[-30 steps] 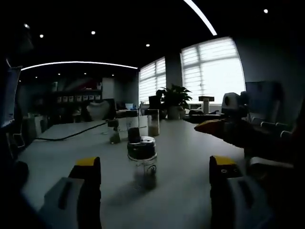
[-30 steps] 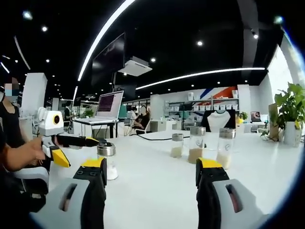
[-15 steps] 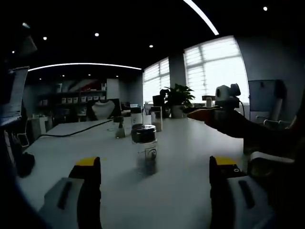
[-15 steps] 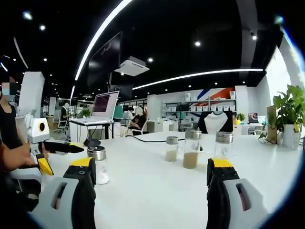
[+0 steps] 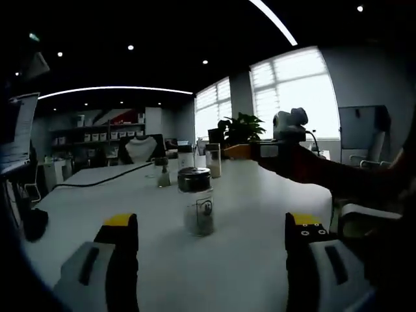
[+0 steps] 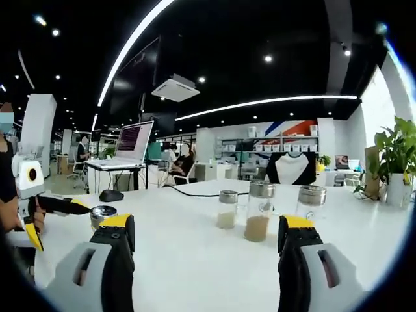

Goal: Rotate the seasoning bottle until the label or dispensing opening points toward the visible target arrow and the bottle remains upright within the marked orientation range

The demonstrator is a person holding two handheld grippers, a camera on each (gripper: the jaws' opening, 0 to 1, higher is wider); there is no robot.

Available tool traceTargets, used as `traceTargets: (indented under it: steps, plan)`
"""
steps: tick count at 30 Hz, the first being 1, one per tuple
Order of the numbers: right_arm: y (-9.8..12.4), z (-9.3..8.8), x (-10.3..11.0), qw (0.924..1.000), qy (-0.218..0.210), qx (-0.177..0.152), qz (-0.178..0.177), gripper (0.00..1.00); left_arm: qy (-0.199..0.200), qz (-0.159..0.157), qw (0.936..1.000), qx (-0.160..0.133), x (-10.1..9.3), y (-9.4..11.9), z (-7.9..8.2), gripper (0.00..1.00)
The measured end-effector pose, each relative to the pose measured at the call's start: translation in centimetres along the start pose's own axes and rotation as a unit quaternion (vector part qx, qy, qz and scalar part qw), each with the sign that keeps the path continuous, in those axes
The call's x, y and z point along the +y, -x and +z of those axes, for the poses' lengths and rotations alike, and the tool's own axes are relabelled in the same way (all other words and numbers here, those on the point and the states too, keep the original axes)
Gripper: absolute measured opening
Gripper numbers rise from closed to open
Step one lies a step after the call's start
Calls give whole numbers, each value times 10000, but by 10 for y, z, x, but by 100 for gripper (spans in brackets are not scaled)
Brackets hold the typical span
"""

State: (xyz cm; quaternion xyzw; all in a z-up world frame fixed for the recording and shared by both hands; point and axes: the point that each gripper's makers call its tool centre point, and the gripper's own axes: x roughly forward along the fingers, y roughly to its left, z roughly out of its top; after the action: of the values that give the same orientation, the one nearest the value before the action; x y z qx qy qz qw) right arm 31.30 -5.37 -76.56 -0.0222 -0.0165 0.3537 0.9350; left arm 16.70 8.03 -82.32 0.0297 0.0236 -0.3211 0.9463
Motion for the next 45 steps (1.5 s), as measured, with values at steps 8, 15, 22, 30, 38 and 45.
traceTargets:
  steps: [8, 15, 22, 30, 38, 45]
  plan:
    - [-13, 4, 5, 9995, 115, 8, 301, 89, -74, 58, 10000, -14, 2, 1, 2, 99]
    - [-25, 10, 6, 9990, 217, 53, 382, 85, -51, 88, 9999, -9, 5, 2, 2, 98]
    - [-47, 12, 14, 9984, 299, 174, 447, 83, -113, 66, 9999, 5, 1, 0, 1, 97]
    - [-77, 10, 8, 9971, 554, 417, 325, 73, -245, 87, 9997, 11, 1, 1, 1, 94]
    - [-107, 5, 1, 9952, 806, 544, 120, 59, -221, 21, 9998, -16, -3, 0, 0, 94]
    - [-133, -6, -2, 9940, 861, 673, -98, 55, -154, 56, 9999, -17, 0, 1, -2, 93]
